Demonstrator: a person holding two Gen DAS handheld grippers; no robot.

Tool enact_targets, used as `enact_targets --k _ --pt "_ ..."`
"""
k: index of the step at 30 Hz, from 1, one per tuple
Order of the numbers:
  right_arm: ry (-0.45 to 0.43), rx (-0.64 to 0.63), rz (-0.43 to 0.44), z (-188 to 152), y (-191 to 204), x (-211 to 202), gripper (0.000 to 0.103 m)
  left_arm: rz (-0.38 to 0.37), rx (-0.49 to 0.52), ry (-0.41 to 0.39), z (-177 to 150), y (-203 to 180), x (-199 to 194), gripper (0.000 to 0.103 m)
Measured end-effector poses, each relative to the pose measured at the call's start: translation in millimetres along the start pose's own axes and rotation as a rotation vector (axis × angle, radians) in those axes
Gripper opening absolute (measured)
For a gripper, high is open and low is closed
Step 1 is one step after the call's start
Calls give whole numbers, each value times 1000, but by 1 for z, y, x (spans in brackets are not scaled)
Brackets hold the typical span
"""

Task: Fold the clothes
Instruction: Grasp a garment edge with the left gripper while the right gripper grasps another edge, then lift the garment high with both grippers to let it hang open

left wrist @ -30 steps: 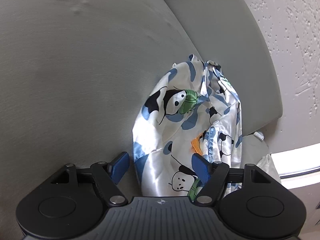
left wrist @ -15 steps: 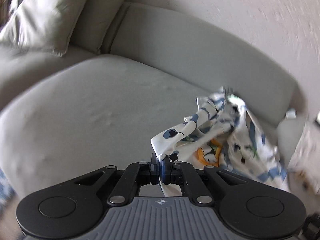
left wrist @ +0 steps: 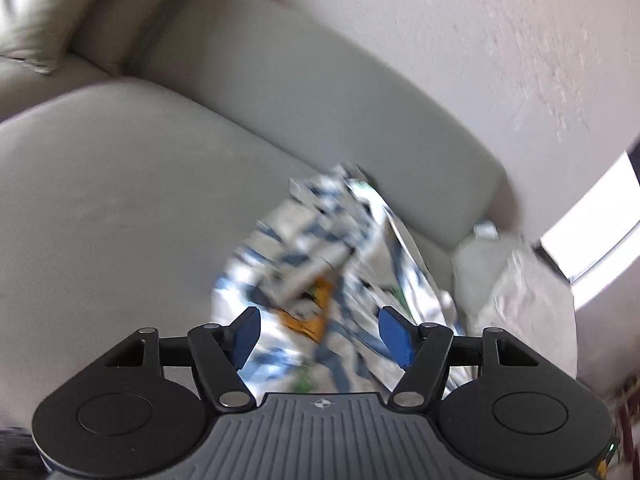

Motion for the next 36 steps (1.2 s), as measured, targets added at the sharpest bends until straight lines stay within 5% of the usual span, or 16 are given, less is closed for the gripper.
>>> enact_targets --k 2,6,10,12,18,20,22,24,29,34,36 --pt "-3 -7 5 0 0 0 4 33 -19 -28 5 18 -14 62" --pt "0 -8 5 0 0 3 4 77 5 146 -2 28 12 56" --pt "2 -8 6 -1 1 6 5 11 -46 234 -6 19 44 55" --pt "4 -8 6 -1 1 8 5 38 -29 266 -7 16 60 53" --pt "9 -10 8 -2 3 13 6 110 9 332 -10 20 97 36" --pt "14 -13 10 -3 3 14 6 119 -3 353 -12 26 100 16" --pt "15 -16 14 -3 4 14 6 129 -37 353 -14 33 98 7" --pt "13 -16 19 -3 4 13 6 153 -60 326 -13 39 87 4" --pt "1 1 38 -3 5 4 6 69 -211 163 -6 56 29 1" --pt "11 154 256 8 20 -28 3 -71 -356 -7 10 65 -29 0" --pt "16 218 347 13 27 -41 2 -138 -343 -85 28 52 -64 0"
Point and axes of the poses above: each gripper's, at about its wrist camera, not at the fingertips, and x roughly the way its jaws point, y to its left, z to its top, the point moved 2 cm from there along x, roughly the way its jaws point, and after that the axes turned 1 degree about x, right-handed, at the moved point
